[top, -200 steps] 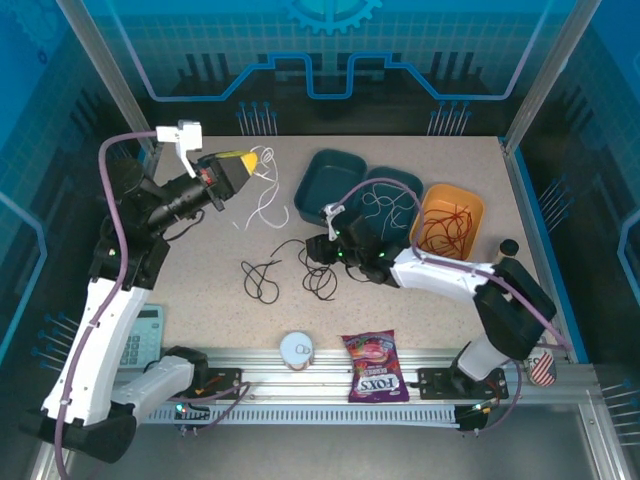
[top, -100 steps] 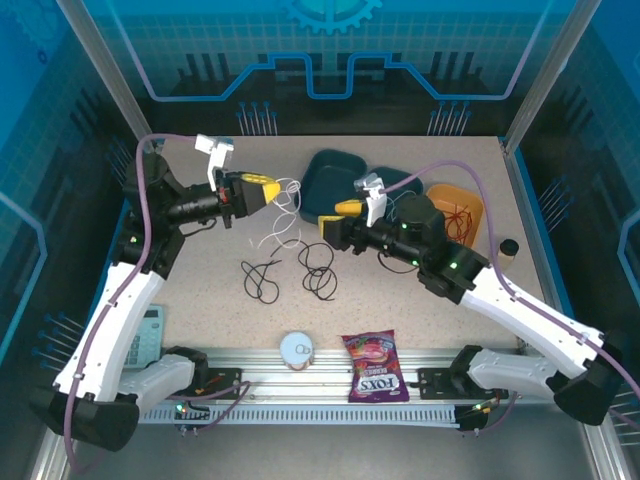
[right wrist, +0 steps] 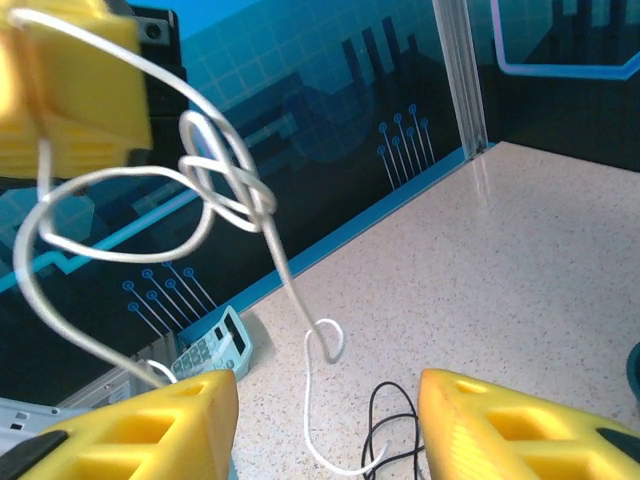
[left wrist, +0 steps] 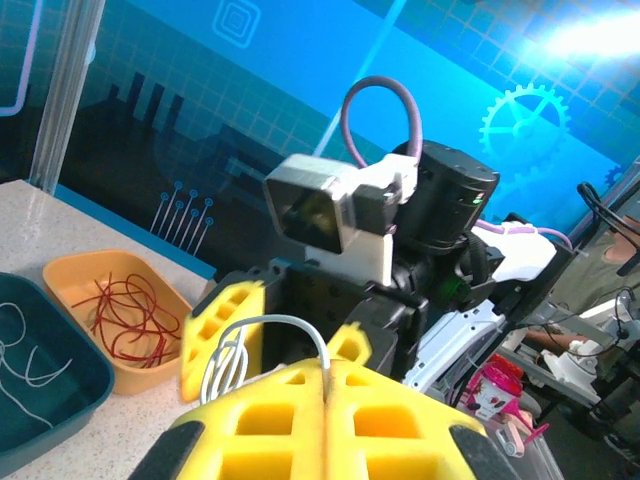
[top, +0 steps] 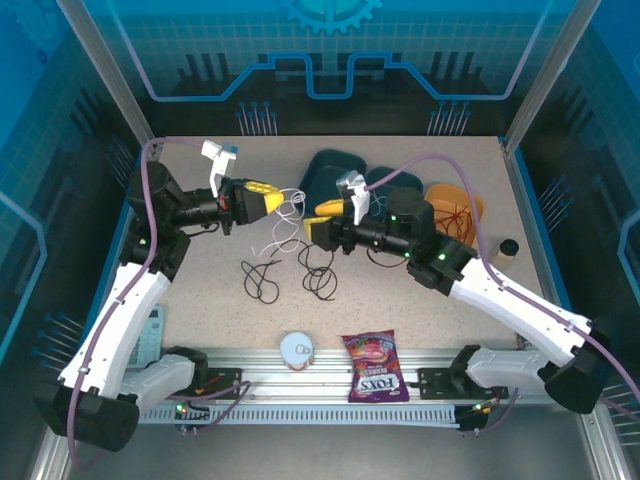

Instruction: Untangle the cables

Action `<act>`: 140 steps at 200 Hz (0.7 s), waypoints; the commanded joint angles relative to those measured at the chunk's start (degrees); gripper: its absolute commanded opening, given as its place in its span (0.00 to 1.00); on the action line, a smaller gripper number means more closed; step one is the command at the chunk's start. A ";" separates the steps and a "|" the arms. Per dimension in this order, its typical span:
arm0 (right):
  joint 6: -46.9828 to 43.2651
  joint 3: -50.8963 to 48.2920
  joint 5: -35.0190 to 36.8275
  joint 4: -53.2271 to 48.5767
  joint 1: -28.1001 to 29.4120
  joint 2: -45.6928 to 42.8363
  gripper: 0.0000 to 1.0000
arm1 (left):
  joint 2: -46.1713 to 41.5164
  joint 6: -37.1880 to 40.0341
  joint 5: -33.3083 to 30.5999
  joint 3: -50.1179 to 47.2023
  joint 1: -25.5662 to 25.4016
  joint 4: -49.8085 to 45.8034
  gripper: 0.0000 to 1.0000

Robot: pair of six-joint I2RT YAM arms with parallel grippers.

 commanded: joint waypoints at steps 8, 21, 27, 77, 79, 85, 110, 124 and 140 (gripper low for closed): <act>0.24 3.52 -1.26 2.99 0.87 3.32 0.49 | -0.47 -2.35 1.88 -1.41 -0.25 4.69 0.00; 0.17 4.42 -1.79 3.48 1.07 4.74 0.48 | -0.24 -2.41 1.92 -1.68 -0.43 4.37 0.00; 0.28 4.69 -1.96 3.68 1.09 5.20 0.48 | -0.14 -2.41 1.85 -1.70 -0.44 4.12 0.00; 0.06 5.34 8.08 0.81 1.16 5.01 0.17 | -0.43 -1.80 2.19 -2.84 -0.61 3.11 0.00; -0.01 5.38 8.88 0.45 1.16 4.92 0.14 | -0.52 -1.64 2.16 -2.87 -0.61 2.90 0.00; 0.09 5.17 11.23 -0.51 1.02 4.42 0.10 | -0.78 -1.16 1.93 -2.89 -0.61 2.33 0.00; 0.37 3.42 14.16 -1.83 -0.29 1.36 0.05 | -1.54 1.84 0.14 -2.31 -0.61 -1.94 0.00; 0.24 2.88 13.70 -1.83 -0.34 -0.08 0.04 | -1.38 3.38 -0.75 -1.75 -0.61 -4.64 0.01; 0.39 3.11 12.48 -2.01 -0.36 -0.70 0.03 | -0.81 2.98 -0.34 -1.85 -0.72 -4.25 0.06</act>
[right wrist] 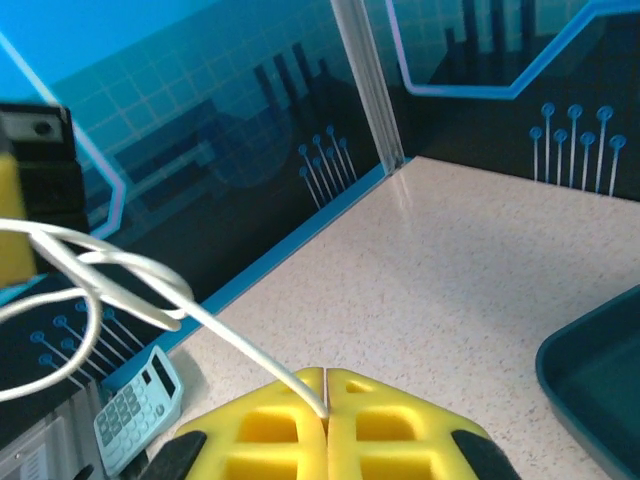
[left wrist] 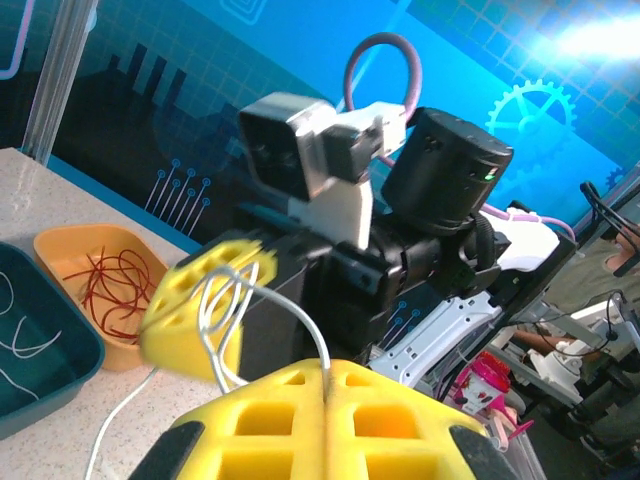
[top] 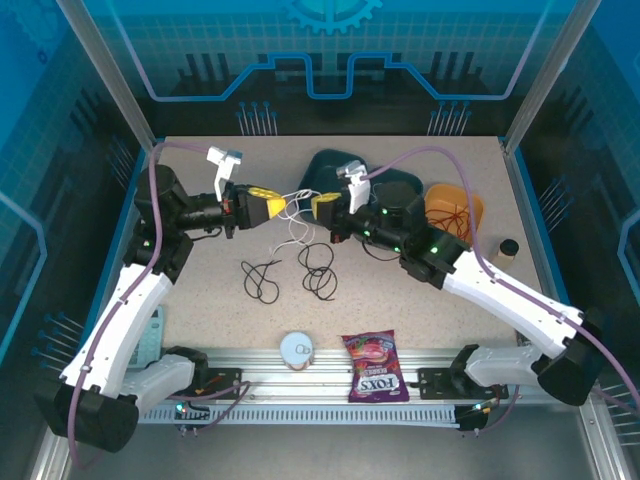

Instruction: Untangle the cables

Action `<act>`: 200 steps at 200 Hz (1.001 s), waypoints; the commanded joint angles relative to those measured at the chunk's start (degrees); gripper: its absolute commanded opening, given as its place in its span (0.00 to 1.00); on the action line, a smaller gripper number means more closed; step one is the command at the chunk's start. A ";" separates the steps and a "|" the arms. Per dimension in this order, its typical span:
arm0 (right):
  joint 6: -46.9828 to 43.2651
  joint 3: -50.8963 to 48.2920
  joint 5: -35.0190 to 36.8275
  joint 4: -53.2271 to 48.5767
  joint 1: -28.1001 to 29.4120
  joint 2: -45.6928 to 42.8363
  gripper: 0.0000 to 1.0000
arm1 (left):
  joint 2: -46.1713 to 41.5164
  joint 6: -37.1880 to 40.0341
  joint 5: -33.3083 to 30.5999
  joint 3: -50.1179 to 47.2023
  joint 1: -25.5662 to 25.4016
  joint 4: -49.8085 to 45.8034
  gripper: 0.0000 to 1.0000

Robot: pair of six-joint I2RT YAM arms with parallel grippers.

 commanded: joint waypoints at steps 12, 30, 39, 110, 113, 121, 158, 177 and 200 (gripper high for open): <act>0.22 0.50 0.29 -1.01 -0.45 -2.35 0.02 | -0.17 1.83 -0.04 0.25 -0.65 -1.42 0.08; 0.57 1.27 -0.17 -1.58 -0.20 -1.81 0.00 | 0.32 2.28 -0.12 0.74 -1.08 -2.30 0.08; 0.48 1.49 -0.14 -1.78 -0.10 -1.75 0.00 | 0.56 3.24 -0.21 1.27 -1.10 -4.05 0.08; 0.07 2.59 2.38 -4.66 -0.06 -3.16 0.00 | 0.75 11.54 -6.90 3.98 -1.10 -17.24 0.10; 0.07 2.68 2.50 -4.85 -0.01 -3.26 0.00 | 0.88 11.51 -7.30 4.02 -1.10 -17.36 0.11; 0.13 2.98 3.21 -5.53 -0.05 -3.33 0.00 | 1.50 11.39 -8.14 4.13 -1.10 -17.74 0.15; 0.52 5.02 11.25 -11.05 -0.10 -3.82 0.00 | 4.54 13.72 -14.02 6.31 -1.15 -24.41 0.56; 1.26 7.16 16.62 -16.06 -0.89 -3.34 0.00 | 4.81 14.96 -18.63 6.70 -1.19 -27.10 0.72; 4.08 11.56 20.52 -24.98 -4.06 -0.78 0.00 | 4.53 15.59 -23.19 6.28 -1.17 -28.73 0.99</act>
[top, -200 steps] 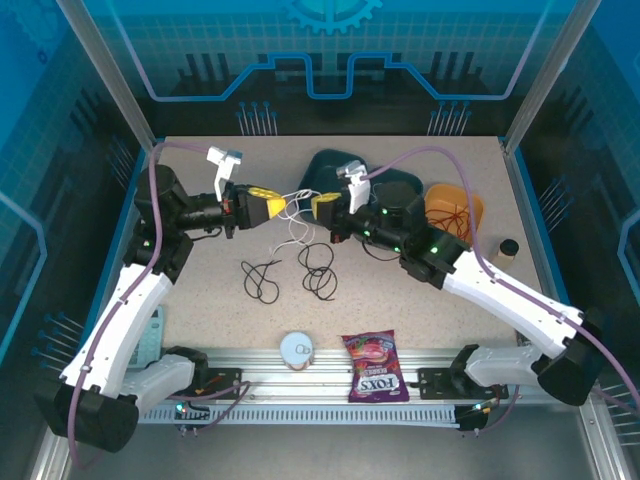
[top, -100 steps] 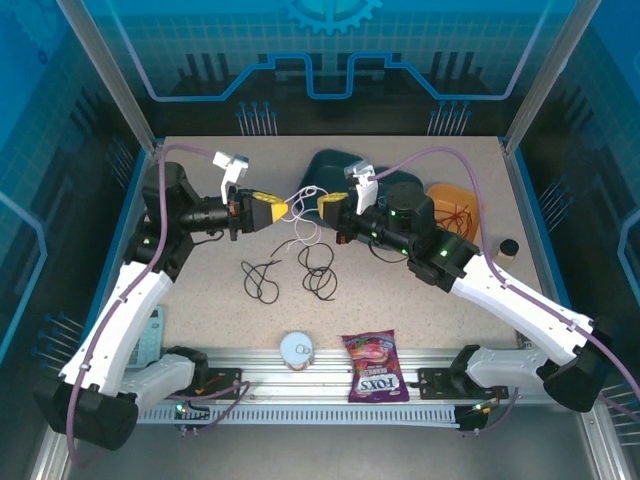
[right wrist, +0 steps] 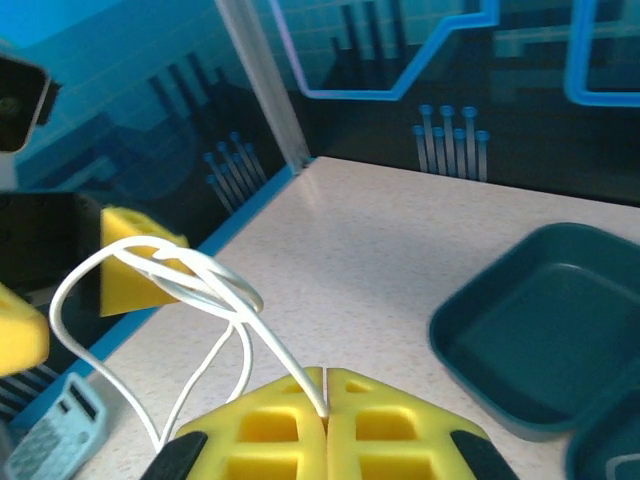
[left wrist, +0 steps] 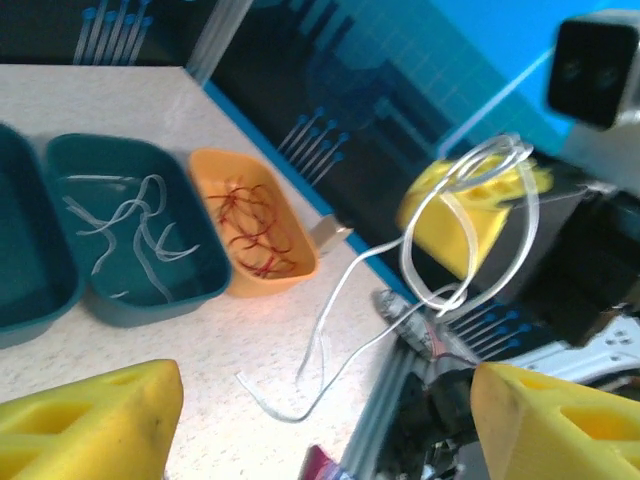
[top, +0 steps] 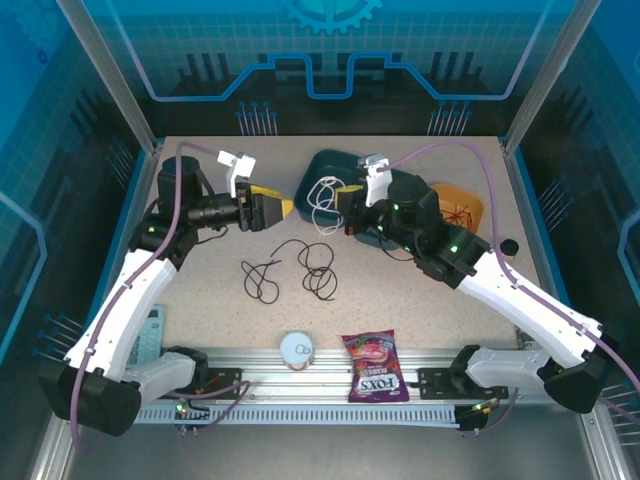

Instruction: Untangle the cables

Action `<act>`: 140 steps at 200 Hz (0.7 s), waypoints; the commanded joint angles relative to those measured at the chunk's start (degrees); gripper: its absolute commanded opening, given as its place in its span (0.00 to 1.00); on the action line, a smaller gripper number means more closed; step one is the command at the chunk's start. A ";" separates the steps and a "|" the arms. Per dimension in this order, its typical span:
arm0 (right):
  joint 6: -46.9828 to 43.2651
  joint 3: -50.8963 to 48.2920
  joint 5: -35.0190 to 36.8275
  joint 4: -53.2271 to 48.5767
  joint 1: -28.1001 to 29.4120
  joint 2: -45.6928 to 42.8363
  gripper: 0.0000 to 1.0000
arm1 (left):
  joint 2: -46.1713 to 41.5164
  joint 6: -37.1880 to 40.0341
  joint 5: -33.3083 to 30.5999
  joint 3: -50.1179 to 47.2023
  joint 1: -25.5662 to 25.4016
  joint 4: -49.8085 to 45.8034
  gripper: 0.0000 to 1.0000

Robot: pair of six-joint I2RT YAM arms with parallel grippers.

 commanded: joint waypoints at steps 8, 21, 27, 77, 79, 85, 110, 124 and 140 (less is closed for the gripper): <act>4.74 7.62 8.24 -14.45 -5.15 3.32 0.00 | -0.44 2.04 -7.16 1.07 -0.33 -4.14 0.99; 7.27 10.61 8.16 -20.11 -8.69 6.08 0.00 | -0.79 2.00 -8.33 0.29 -0.32 -3.99 0.99; 8.31 11.82 7.94 -22.36 -10.41 7.25 0.00 | -1.09 1.90 -9.09 -0.07 -0.33 -4.11 0.99; 10.82 15.24 0.81 -26.90 -23.32 15.86 0.00 | -4.09 1.62 -16.13 -3.74 -0.31 -4.80 0.99; 10.72 15.44 0.85 -26.88 -23.54 16.23 0.00 | -4.12 1.52 -16.21 -3.89 -0.33 -4.79 0.99; 10.36 15.75 0.86 -26.75 -24.21 17.27 0.00 | -4.30 1.28 -16.64 -4.28 -0.34 -4.95 0.99; 9.80 18.29 0.09 -27.05 -27.19 22.25 0.00 | -4.58 0.39 -17.66 -5.97 -0.34 -5.45 0.99; 9.98 20.02 -0.31 -27.92 -28.66 25.86 0.00 | -4.66 -0.11 -17.99 -6.99 -0.34 -5.46 0.99; 10.28 22.58 -0.37 -29.62 -29.64 30.01 0.00 | -4.77 -0.63 -18.40 -7.89 -0.34 -5.68 0.99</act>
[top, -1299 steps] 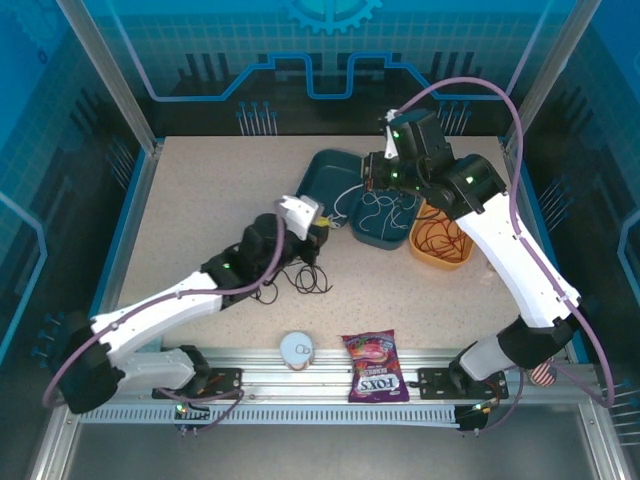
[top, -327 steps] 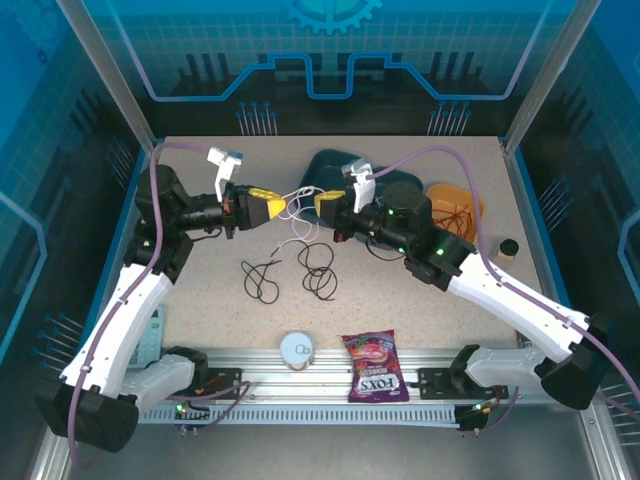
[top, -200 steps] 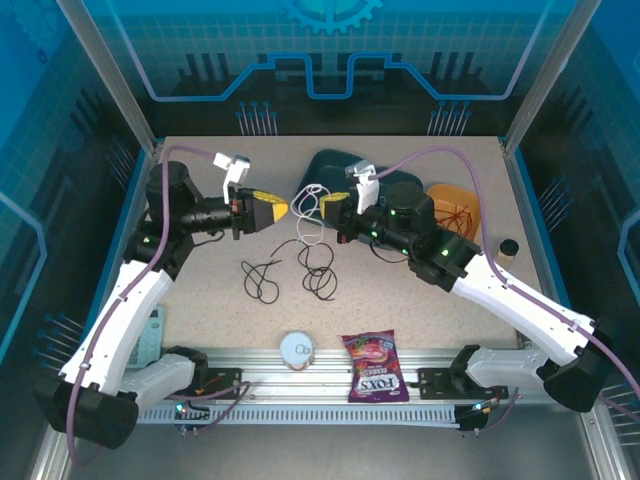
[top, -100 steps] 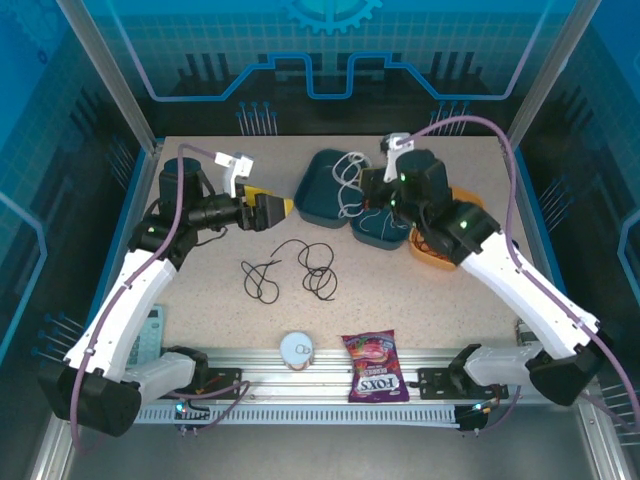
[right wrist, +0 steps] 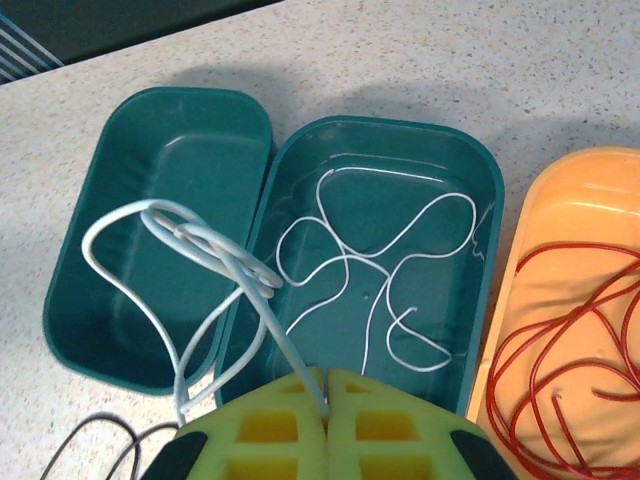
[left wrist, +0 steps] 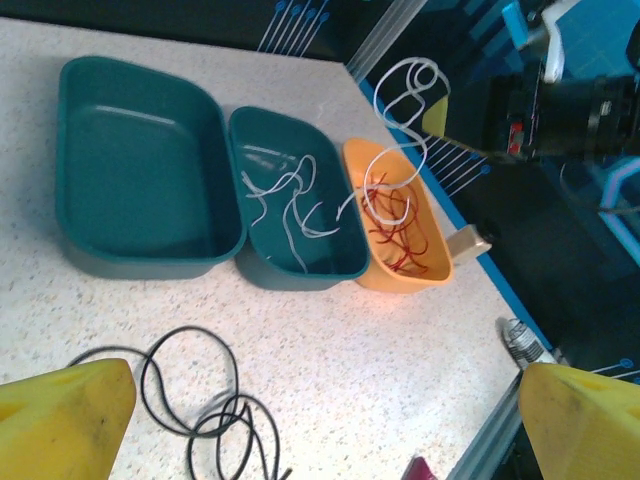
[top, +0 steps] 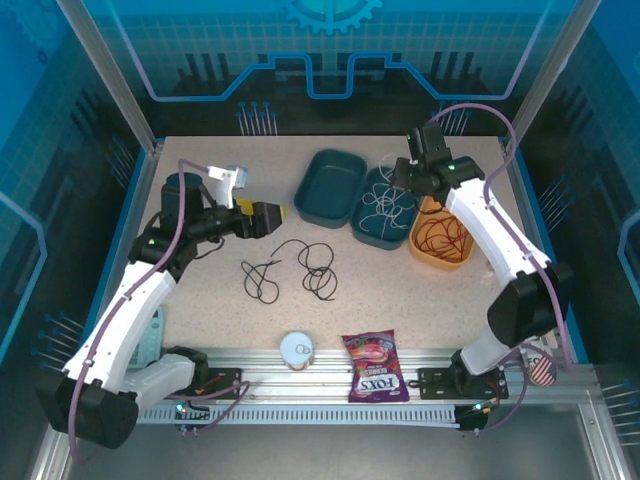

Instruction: Untangle the cables

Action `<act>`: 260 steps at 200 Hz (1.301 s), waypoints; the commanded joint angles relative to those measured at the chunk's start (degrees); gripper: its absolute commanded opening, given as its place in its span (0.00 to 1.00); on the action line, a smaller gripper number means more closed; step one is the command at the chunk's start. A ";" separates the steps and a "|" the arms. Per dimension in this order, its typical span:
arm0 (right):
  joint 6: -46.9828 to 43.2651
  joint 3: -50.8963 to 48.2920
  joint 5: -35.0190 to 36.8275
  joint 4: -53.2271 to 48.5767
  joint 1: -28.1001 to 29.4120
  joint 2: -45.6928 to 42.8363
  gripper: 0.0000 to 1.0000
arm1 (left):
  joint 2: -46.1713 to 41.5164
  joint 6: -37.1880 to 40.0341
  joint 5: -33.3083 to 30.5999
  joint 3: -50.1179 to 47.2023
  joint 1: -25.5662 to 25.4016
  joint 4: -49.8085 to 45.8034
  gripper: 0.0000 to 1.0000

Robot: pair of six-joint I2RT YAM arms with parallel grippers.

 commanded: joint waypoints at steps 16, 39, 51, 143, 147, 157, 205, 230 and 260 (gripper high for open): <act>1.12 7.27 -1.44 -5.85 -2.46 8.79 0.00 | -1.03 -1.74 -2.35 -2.21 -0.30 -2.13 0.99; 1.30 10.31 -3.08 -7.95 -2.87 13.84 0.00 | -0.95 -2.06 -3.67 -2.74 -0.23 -3.82 0.99; 1.24 11.47 -4.26 -8.57 -3.06 16.30 0.00 | -0.86 -2.18 -4.61 -2.82 -0.25 -4.71 0.99; -1.66 15.56 -5.39 -12.90 -5.52 22.88 0.37 | -0.35 -2.44 -9.89 -4.14 -0.16 -10.23 0.99; -1.73 15.14 -5.20 -12.91 -5.52 22.34 0.37 | -0.33 -2.42 -10.12 -4.23 -0.12 -10.47 0.99; -1.85 14.27 -4.68 -12.83 -5.52 20.74 0.38 | -0.33 -2.48 -10.70 -4.49 -0.16 -10.79 0.99; -3.06 7.05 -3.46 -10.97 -3.22 9.64 0.43 | 0.30 -3.54 -16.32 -5.67 0.01 -13.04 0.99; -2.83 1.69 -1.42 -9.31 1.20 3.32 0.45 | 1.12 -3.93 -19.71 -6.88 0.26 -15.02 0.99; -1.17 -4.40 1.06 -7.14 9.79 -1.37 0.49 | 2.48 -5.09 -22.14 -9.59 0.54 -15.52 0.99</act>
